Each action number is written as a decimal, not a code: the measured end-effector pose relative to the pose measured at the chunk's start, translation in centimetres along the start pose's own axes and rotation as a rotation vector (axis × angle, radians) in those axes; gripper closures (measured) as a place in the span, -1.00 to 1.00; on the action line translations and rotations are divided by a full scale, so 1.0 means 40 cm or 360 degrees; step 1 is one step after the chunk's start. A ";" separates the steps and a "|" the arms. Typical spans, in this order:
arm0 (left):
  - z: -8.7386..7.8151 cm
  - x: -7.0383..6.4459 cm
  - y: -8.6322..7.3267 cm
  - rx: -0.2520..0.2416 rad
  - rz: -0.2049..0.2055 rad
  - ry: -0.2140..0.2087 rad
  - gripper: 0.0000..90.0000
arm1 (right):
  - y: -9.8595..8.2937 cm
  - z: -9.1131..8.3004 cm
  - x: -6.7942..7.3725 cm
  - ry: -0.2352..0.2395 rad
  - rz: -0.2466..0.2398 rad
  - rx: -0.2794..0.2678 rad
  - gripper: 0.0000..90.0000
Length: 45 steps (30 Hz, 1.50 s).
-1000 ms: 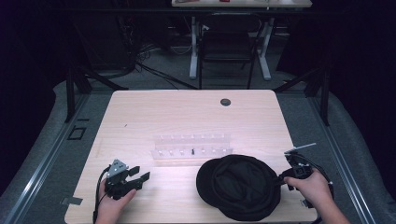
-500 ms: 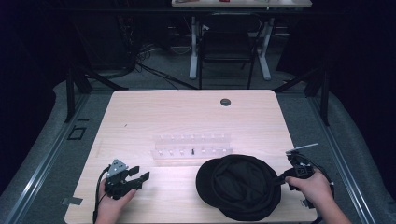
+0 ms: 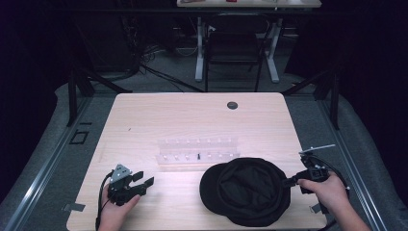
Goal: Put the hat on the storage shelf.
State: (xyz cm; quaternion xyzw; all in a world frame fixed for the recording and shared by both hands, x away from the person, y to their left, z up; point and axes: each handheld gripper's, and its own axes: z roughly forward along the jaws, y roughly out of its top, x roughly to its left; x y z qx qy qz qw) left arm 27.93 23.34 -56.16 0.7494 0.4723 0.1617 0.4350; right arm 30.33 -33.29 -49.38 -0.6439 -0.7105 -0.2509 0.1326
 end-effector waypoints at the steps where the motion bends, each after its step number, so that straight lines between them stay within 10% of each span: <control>1: 0.000 0.000 0.000 -0.0001 -0.0002 0.0001 0.04 | 0.000 -0.004 0.004 0.0021 0.0008 -0.0005 0.95; 45: 0.000 0.001 0.000 -0.0007 -0.0007 0.0009 0.04 | 0.033 -0.136 0.148 0.0551 -0.0067 -0.0102 0.96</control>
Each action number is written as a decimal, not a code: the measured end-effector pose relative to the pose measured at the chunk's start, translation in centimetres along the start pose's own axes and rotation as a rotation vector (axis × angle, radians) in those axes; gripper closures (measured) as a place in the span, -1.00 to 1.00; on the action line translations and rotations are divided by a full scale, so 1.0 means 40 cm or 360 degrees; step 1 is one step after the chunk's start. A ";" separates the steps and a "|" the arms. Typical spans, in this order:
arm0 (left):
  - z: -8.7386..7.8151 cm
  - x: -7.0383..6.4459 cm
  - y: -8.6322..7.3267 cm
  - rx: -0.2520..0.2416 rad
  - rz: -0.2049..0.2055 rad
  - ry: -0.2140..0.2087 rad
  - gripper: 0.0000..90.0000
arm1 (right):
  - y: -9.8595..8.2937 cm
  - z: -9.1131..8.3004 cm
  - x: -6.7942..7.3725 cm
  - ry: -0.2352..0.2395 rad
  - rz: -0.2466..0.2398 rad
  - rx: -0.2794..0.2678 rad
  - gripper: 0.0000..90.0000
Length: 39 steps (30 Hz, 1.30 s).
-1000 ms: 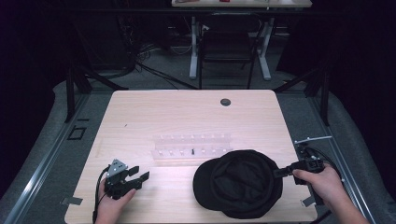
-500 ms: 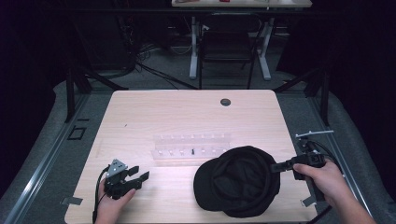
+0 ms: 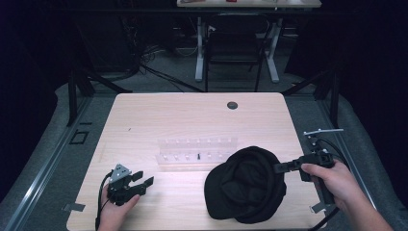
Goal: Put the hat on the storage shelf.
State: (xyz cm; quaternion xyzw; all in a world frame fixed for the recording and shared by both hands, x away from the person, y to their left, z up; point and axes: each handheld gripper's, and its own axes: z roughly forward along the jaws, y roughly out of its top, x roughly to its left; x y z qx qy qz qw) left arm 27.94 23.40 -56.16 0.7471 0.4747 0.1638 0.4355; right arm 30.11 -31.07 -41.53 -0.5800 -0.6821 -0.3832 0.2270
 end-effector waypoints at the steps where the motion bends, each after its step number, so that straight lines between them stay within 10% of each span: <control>1: 0.000 0.000 0.000 0.0000 0.0002 -0.0001 0.03 | 0.001 0.001 0.004 0.0014 0.0005 -0.0003 0.96; 15: 0.001 -0.001 0.000 0.0003 -0.0001 -0.0004 0.03 | 0.012 -0.024 0.069 0.0152 -0.0095 -0.0060 0.96; 39: 0.003 -0.001 -0.001 0.0004 0.0001 -0.0003 0.03 | 0.043 -0.133 0.122 0.0150 -0.0158 -0.0288 0.97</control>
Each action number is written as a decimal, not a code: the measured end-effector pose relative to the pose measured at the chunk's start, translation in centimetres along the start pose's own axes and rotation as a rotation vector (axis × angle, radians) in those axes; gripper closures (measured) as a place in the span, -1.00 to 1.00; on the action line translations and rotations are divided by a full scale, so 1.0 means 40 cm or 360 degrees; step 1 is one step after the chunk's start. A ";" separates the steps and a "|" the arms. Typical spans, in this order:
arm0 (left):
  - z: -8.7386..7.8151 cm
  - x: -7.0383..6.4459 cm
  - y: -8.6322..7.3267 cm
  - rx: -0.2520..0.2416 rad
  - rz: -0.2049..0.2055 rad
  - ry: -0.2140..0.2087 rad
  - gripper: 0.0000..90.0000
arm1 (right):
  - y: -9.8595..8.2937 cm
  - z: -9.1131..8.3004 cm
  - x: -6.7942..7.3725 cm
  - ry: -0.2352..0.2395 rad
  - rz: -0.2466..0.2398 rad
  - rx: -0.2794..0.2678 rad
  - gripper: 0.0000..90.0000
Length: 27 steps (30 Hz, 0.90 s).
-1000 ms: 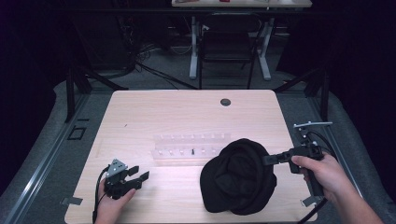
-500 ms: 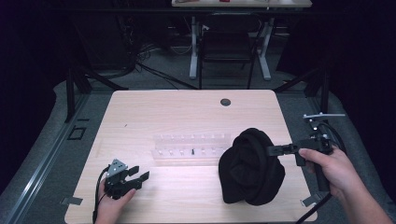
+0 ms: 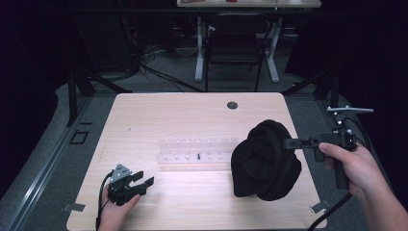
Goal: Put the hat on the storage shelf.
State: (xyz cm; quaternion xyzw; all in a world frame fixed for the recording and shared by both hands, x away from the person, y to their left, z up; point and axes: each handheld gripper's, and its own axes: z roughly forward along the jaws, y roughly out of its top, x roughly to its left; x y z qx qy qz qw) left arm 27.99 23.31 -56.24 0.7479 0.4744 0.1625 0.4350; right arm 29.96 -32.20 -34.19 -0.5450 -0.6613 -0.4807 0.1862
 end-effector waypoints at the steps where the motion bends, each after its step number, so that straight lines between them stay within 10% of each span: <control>1: 0.000 0.000 0.000 0.0001 -0.0001 -0.0001 0.03 | 0.002 0.000 0.002 -0.0002 0.0003 -0.0007 0.97; 27: -0.005 0.004 0.002 -0.0011 -0.0007 -0.0002 -0.04 | 0.061 0.013 0.046 0.0016 -0.0009 -0.0049 0.97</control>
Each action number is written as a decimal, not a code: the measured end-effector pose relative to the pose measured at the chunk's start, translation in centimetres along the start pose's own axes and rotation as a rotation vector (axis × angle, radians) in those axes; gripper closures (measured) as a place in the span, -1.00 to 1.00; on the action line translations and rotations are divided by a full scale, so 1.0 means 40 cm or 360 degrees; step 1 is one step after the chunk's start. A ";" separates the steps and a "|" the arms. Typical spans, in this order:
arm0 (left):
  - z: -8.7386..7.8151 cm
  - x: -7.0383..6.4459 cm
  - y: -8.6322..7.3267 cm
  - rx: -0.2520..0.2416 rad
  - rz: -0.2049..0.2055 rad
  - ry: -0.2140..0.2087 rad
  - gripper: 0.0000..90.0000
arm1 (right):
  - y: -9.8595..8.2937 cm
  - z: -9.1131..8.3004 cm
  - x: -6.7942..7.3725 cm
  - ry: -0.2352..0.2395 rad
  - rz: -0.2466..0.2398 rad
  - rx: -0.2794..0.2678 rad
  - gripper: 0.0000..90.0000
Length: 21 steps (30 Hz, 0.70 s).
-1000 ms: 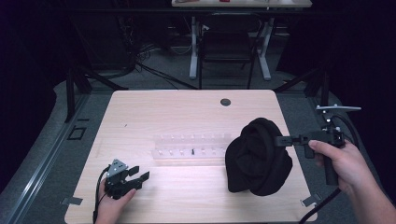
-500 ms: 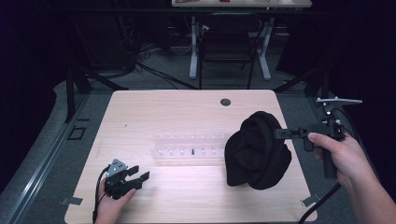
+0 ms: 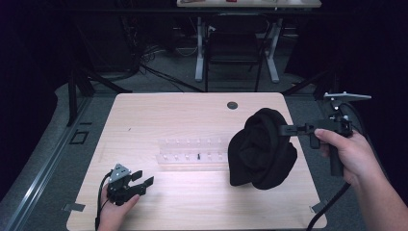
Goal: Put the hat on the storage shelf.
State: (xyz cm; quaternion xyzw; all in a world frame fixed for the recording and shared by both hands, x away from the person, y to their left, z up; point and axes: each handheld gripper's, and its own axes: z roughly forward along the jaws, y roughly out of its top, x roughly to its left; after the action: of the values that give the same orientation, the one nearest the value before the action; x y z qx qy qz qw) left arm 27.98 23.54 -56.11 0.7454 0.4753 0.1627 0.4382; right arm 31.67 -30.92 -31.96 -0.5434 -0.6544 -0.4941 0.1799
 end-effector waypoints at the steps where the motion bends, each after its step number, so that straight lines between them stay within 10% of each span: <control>1: 0.000 0.000 0.000 -0.0003 -0.0003 0.0001 -0.04 | 0.003 0.001 0.002 0.0003 -0.0009 0.0002 0.97; 21: -0.002 0.002 0.002 0.0001 0.0002 -0.0007 -0.04 | 0.082 0.075 0.058 0.0007 -0.0040 -0.0006 0.97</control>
State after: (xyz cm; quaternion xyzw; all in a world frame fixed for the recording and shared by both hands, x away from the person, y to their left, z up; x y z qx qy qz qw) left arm 28.03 23.64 -56.01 0.7462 0.4740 0.1612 0.4388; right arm 34.69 -27.42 -30.03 -0.5345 -0.6598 -0.4986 0.1742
